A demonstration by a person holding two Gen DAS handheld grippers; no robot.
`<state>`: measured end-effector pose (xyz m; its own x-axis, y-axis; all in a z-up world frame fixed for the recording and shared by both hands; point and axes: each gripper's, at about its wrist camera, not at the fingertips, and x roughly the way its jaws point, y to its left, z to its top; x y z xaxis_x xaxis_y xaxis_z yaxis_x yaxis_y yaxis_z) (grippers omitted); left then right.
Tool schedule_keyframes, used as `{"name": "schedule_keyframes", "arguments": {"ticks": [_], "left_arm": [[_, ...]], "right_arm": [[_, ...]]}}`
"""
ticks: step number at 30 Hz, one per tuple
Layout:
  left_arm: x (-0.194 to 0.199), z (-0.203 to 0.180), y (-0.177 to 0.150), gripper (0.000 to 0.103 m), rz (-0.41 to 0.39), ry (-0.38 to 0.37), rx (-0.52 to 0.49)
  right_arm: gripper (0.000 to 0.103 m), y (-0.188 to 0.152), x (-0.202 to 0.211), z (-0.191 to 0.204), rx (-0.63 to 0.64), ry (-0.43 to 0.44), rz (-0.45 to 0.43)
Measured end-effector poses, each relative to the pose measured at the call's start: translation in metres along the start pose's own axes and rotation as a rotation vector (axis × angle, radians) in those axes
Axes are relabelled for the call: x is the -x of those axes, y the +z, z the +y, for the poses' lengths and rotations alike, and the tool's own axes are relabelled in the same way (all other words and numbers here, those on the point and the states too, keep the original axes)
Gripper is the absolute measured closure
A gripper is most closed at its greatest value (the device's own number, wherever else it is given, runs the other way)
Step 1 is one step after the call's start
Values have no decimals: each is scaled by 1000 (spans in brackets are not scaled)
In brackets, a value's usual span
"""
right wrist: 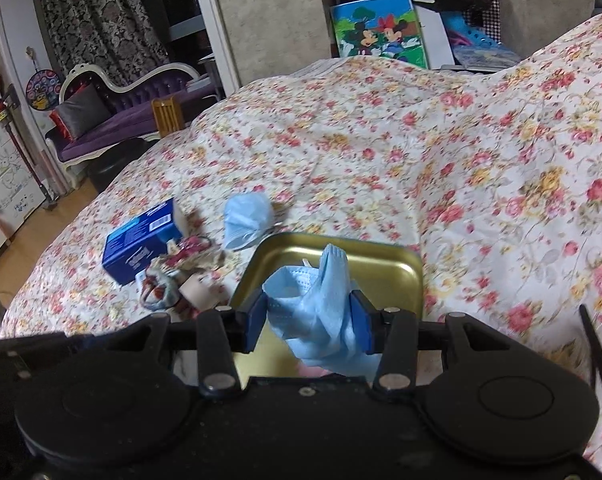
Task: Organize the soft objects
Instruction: 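Carry the mask and tissue pack over the tray and release both, then withdraw both grippers from the tray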
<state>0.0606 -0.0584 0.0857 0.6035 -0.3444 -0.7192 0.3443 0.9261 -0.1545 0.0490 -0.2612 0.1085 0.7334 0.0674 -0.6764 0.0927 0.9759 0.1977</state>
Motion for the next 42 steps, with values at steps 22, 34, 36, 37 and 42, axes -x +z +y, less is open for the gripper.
{"name": "schedule_keyframes", "arguments": {"ticks": [22,34,36,37,42], "left_arm": [[-31,-26,-6,36,74,158,-55],[-14,-25,-28,25,76,217,-91],[-10,-24,-32,23,75,219,-89],[-7,-24,-35,23,74,220,-88],[4,-21,-48,22,78,216,-79]], "right_arm": [[39,18,-24,-19,-8,-32,-10],[34,-4,-17,-14,12,-39,32],[34,-7,-14,-13,10,-35,38],[34,-9,-12,-12,9,-32,41],[34,-20,-1,-9,7,-22,55]]}}
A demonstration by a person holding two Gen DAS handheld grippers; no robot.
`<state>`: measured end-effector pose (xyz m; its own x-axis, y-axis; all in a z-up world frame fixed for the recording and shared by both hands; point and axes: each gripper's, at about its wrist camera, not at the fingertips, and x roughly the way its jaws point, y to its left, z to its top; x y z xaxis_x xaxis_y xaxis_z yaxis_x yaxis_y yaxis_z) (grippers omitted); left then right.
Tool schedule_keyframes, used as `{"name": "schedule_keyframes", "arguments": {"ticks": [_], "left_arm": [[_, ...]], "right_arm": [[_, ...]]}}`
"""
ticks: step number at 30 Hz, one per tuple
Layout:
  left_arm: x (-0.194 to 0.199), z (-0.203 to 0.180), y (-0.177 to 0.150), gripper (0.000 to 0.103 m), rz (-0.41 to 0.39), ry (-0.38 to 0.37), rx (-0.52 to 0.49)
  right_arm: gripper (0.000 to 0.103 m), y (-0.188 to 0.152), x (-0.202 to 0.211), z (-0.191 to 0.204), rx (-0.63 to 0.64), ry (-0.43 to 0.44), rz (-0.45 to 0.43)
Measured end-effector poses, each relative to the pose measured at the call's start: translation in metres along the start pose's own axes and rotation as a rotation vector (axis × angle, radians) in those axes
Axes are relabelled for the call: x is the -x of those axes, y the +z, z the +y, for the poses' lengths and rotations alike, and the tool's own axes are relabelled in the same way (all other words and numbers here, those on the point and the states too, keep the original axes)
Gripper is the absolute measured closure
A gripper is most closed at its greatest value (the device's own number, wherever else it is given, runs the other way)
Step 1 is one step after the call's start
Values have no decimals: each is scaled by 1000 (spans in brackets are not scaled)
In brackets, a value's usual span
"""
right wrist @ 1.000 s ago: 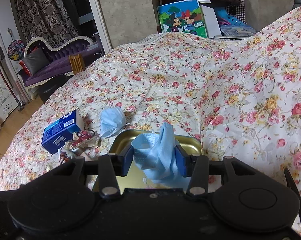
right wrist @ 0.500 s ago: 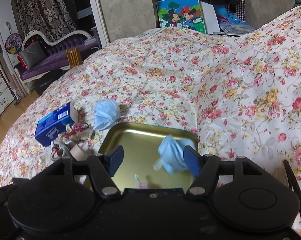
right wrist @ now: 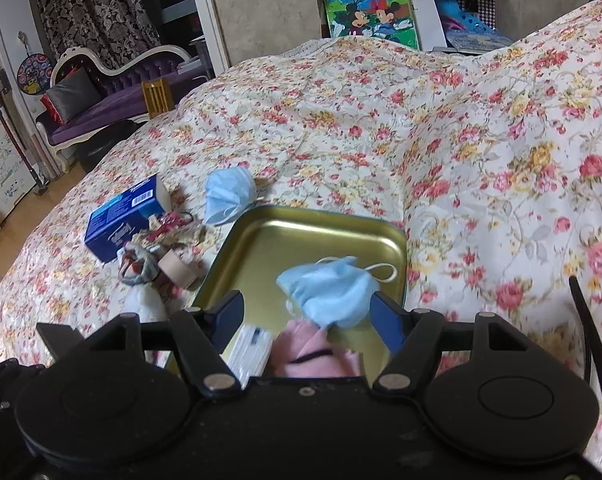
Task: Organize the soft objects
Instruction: 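Withdraw both grippers from the tray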
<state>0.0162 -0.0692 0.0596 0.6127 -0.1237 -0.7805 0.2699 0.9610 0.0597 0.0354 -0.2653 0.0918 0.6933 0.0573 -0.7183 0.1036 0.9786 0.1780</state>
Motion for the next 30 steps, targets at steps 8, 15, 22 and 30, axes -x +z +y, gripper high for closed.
{"name": "schedule_keyframes", "arguments": {"ticks": [8,15,22,30], "left_arm": [[10,6,-17,21,1,10,8],[16,18,-28,16,-1,30,24],[20,32,-39,16,4,56,31],[14,57,-50,16,27,79,82]], "right_arm": [[32,-22,13,10,4,18,19],[31,-39,19,14,-3,14,47],[31,-49,29,20,-1,8,57],[30,-64,33,32,11,15,76]]}}
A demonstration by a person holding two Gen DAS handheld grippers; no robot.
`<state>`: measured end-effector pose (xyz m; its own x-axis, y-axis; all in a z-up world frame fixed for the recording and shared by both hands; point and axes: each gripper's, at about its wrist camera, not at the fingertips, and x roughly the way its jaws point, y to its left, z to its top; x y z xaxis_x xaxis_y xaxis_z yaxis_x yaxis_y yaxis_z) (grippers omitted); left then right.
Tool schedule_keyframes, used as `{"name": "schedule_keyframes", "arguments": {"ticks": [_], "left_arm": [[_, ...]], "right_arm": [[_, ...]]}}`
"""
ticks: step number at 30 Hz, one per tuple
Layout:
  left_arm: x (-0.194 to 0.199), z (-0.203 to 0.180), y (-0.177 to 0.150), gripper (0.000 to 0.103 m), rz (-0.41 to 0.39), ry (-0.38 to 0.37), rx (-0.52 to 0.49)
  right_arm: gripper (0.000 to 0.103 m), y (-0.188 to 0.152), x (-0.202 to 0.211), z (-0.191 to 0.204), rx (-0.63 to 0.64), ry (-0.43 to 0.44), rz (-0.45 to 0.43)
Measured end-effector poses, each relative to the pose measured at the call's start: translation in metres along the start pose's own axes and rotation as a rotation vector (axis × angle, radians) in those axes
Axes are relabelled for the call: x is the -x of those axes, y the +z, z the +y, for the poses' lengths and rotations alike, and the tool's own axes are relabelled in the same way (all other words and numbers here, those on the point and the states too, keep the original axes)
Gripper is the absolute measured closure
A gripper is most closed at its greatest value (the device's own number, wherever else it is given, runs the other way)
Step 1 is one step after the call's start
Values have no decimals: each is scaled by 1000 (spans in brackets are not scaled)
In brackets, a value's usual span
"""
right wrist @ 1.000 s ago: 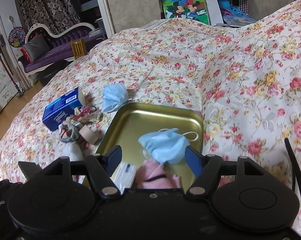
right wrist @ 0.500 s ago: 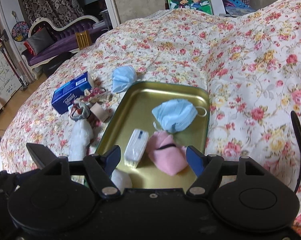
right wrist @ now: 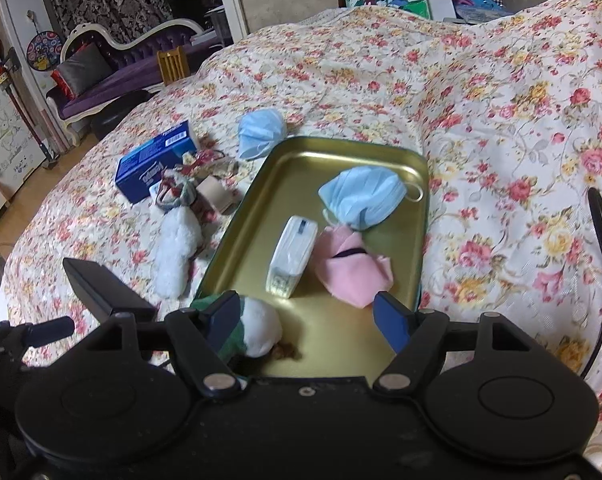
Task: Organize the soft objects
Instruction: 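Move both grippers toward the pile of items beside the blue Tempo box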
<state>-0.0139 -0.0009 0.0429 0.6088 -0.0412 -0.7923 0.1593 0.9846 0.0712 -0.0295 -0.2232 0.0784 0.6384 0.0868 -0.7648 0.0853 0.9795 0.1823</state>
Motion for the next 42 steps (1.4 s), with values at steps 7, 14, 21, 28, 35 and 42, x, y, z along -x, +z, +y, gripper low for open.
{"name": "schedule_keyframes", "arguments": {"ticks": [7,14,21,28,35,42], "left_arm": [[-16,29,1,16,54,-11,78],[-27,57,20,17,78,-5,144],[-39,82,59,17,54,17,199],[-71,94,95,17,83,31,229],[-100,104,95,17,91,60,218],[-118,131,98,17,69,47,295]], "right_arm": [[30,-2,-6,7,11,11,17],[30,3,-9,11,24,24,15],[23,20,-18,21,52,20,7],[23,38,-37,44,114,20,7],[23,58,-80,69,159,5,29],[23,93,-127,93,171,-43,4]]}}
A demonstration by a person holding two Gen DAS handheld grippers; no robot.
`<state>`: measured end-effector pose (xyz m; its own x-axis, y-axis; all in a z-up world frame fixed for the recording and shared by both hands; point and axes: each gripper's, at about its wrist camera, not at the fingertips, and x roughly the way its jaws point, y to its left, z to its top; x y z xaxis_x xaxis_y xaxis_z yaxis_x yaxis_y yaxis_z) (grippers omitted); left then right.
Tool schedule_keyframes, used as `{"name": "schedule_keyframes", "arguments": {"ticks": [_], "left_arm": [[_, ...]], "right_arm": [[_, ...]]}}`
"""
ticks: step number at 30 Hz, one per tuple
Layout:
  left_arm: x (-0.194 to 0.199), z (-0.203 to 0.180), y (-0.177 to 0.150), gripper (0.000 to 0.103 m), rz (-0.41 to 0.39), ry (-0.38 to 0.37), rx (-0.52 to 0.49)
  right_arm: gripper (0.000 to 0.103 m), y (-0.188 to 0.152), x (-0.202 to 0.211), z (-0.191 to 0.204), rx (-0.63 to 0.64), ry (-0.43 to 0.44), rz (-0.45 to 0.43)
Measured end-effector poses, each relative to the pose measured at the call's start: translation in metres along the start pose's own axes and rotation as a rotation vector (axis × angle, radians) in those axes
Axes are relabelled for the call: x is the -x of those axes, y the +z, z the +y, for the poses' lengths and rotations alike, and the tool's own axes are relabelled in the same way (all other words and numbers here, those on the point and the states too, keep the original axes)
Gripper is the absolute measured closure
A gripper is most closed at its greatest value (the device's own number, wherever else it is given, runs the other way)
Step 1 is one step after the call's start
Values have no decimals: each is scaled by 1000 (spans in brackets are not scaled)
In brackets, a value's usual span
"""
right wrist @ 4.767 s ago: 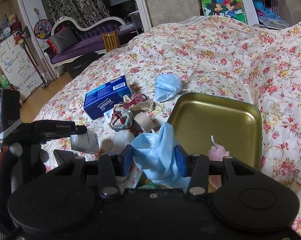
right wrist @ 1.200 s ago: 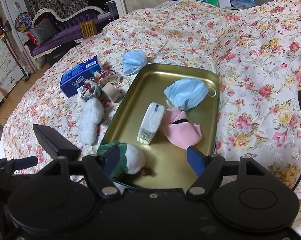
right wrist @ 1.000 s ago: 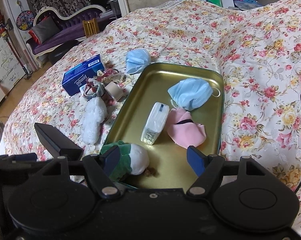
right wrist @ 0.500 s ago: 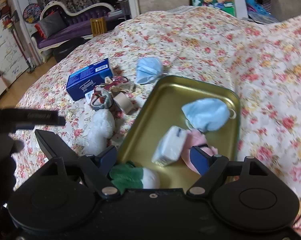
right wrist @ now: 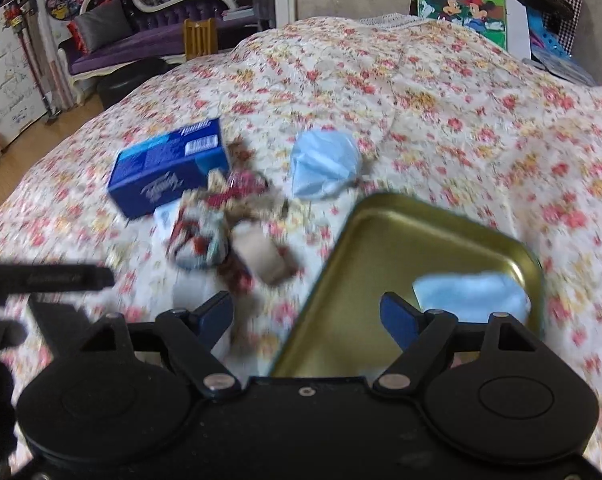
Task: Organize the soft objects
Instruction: 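Move both grippers toward the pile of items beside the blue Tempo box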
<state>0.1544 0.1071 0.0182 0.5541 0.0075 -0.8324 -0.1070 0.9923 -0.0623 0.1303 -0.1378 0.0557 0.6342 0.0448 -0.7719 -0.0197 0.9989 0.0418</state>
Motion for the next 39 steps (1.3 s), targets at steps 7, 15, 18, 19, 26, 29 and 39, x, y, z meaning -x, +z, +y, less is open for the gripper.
{"name": "schedule_keyframes", "arguments": {"ticks": [7,15,18,19,26,29,39], "left_arm": [[-9,17,5,17,-21,1,36],[-22,37,7,17,21,17,124],[-22,37,6,17,22,19,130],[-21,37,6,17,22,17,129],[-20,33,6,17,18,16,120],[-20,36,6,17,20,15,134],[-21,42,5,17,26,15,158]], "right_arm": [[23,35,-48,30,97,-127,-67],[23,26,-61,78,277,-13,-65],[23,29,-53,76,253,103,-46],[22,31,-52,72,236,110,-44],[21,38,-62,51,148,26,1],[22,36,-68,59,168,-11,5],[23,46,-75,60,82,213,92]]}}
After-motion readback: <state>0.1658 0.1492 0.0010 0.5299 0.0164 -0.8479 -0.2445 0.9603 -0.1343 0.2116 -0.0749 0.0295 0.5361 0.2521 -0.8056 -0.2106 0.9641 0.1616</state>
